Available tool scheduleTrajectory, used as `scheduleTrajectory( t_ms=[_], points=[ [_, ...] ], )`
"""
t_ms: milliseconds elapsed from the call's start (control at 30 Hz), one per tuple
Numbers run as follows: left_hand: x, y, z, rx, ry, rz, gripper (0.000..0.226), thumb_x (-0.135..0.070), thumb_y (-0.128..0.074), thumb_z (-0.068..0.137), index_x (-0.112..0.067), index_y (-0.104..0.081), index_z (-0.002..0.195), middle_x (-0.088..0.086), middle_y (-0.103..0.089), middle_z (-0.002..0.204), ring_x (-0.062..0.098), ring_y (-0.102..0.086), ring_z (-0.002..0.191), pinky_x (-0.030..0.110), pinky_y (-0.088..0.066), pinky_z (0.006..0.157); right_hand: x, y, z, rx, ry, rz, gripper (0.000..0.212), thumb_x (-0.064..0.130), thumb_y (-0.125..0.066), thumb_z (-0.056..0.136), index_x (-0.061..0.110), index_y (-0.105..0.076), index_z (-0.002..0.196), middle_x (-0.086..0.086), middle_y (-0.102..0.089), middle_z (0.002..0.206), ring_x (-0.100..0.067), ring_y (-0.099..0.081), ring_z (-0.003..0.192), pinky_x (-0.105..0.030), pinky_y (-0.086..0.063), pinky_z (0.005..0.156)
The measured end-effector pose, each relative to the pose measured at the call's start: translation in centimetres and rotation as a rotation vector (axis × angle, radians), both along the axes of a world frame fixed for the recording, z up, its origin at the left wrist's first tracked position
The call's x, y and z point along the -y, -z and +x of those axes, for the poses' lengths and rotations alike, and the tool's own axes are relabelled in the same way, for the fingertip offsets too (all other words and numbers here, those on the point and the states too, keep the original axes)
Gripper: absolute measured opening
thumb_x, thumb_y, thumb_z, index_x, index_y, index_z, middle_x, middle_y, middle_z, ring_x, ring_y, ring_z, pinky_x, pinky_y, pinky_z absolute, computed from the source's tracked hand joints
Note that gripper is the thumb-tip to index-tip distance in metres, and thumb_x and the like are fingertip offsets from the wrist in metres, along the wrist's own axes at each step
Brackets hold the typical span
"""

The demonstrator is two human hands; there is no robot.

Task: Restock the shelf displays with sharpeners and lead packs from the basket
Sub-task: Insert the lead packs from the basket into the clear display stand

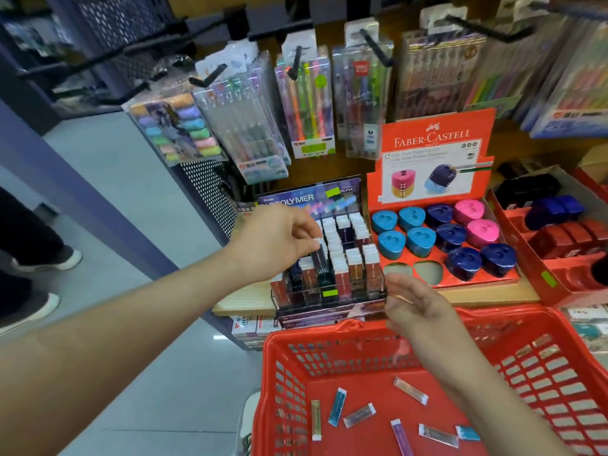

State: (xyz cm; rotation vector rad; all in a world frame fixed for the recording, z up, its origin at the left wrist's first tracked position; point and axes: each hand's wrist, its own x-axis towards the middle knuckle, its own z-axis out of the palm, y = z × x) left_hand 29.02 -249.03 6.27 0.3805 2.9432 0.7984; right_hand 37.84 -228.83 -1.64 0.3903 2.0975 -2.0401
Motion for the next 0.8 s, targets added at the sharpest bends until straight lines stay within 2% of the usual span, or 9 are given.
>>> scheduleTrajectory(
  t_ms=[67, 167, 300, 400, 467, 533, 633, 733, 800],
  points=[
    [-0.4, 0.6, 0.4, -0.031, 0.047, -0.062, 0.01, -0.023, -0.073, 0.083, -0.019, -0.073, 0.092, -0.006, -0.071, 0.084, 0.002, -0.062, 0.075, 0.014, -0.049, 0.075, 0.1, 0.3, -0.2, -0.029, -0.014, 0.041, 0.038, -0.004, -0.054, 0.092, 0.027, -0.057, 0.114, 0.0, -0.058, 0.129, -0.019, -0.058, 0.114, -0.036, -0.045, 0.1],
    [-1.0, 1.3, 1.0, -0.118, 0.121, -0.179, 0.014, -0.025, -0.071, 0.085, -0.019, -0.073, 0.097, -0.004, -0.07, 0.091, 0.009, -0.06, 0.08, 0.02, -0.045, 0.077, -0.1, 0.4, -0.5, -0.049, -0.02, 0.067, 0.039, -0.006, -0.053, 0.091, 0.025, -0.057, 0.113, -0.002, -0.06, 0.127, -0.017, -0.059, 0.112, -0.031, -0.045, 0.094],
    [-1.1, 2.3, 1.0, -0.186, 0.146, -0.323, 0.018, -0.032, -0.062, 0.091, -0.023, -0.069, 0.105, -0.007, -0.065, 0.101, 0.011, -0.057, 0.097, 0.017, -0.021, 0.065, -0.4, 0.6, -0.5, -0.05, -0.045, 0.078, 0.037, -0.002, -0.055, 0.093, 0.031, -0.057, 0.109, 0.002, -0.06, 0.125, -0.012, -0.058, 0.113, -0.036, -0.047, 0.097],
    [-1.1, 3.2, 0.6, -0.202, 0.178, -0.355, 0.015, -0.031, -0.063, 0.089, -0.02, -0.068, 0.099, -0.004, -0.064, 0.097, 0.016, -0.055, 0.099, 0.022, -0.035, 0.079, -0.7, 0.6, -0.1, -0.047, -0.038, 0.086, 0.035, -0.002, -0.055, 0.093, 0.029, -0.058, 0.11, 0.002, -0.061, 0.121, -0.01, -0.06, 0.106, -0.039, -0.049, 0.097],
    [-1.2, 3.4, 0.4, -0.201, 0.19, -0.361, 0.013, -0.028, -0.066, 0.087, -0.018, -0.068, 0.095, -0.003, -0.062, 0.094, 0.017, -0.054, 0.096, 0.026, -0.04, 0.084, -1.1, 0.5, 0.1, -0.042, -0.035, 0.092, 0.036, -0.003, -0.054, 0.093, 0.03, -0.058, 0.105, 0.004, -0.063, 0.116, -0.008, -0.061, 0.096, -0.039, -0.052, 0.088],
    [-1.4, 2.9, 0.3, -0.202, 0.159, -0.335, 0.014, -0.029, -0.069, 0.084, -0.017, -0.066, 0.091, -0.004, -0.058, 0.089, 0.015, -0.053, 0.089, 0.027, -0.042, 0.08, -1.7, 0.1, 0.2, -0.018, -0.039, 0.085, 0.035, -0.005, -0.053, 0.093, 0.028, -0.059, 0.102, 0.003, -0.065, 0.109, -0.012, -0.062, 0.088, -0.034, -0.052, 0.074],
    [-1.7, 0.5, 0.6, -0.2, 0.078, -0.246, 0.011, -0.029, -0.07, 0.082, -0.022, -0.062, 0.079, -0.006, -0.06, 0.081, 0.013, -0.056, 0.078, 0.031, -0.049, 0.075, -3.5, -0.9, 0.4, 0.006, -0.122, 0.151, 0.031, -0.007, -0.051, 0.093, 0.022, -0.062, 0.095, -0.008, -0.07, 0.093, -0.016, -0.064, 0.072, -0.024, -0.048, 0.061],
    [-2.6, -2.5, 2.5, -0.149, 0.085, -0.218, 0.016, -0.029, -0.069, 0.082, -0.027, -0.057, 0.071, -0.012, -0.058, 0.067, 0.012, -0.059, 0.071, 0.029, -0.05, 0.069, -6.1, -1.1, 0.5, 0.004, -0.301, 0.333, 0.021, -0.004, -0.056, 0.09, 0.016, -0.063, 0.091, -0.017, -0.07, 0.079, -0.022, -0.058, 0.065, -0.031, -0.044, 0.061],
    [-4.0, -2.9, 4.9, -0.091, 0.14, -0.271, 0.016, -0.032, -0.067, 0.081, -0.027, -0.057, 0.069, -0.013, -0.057, 0.063, 0.01, -0.058, 0.068, 0.025, -0.046, 0.066, -7.9, -0.5, 0.7, 0.003, -0.434, 0.514, 0.013, 0.001, -0.063, 0.088, 0.014, -0.065, 0.092, -0.008, -0.065, 0.069, -0.014, -0.057, 0.06, -0.028, -0.045, 0.059]
  ],
)
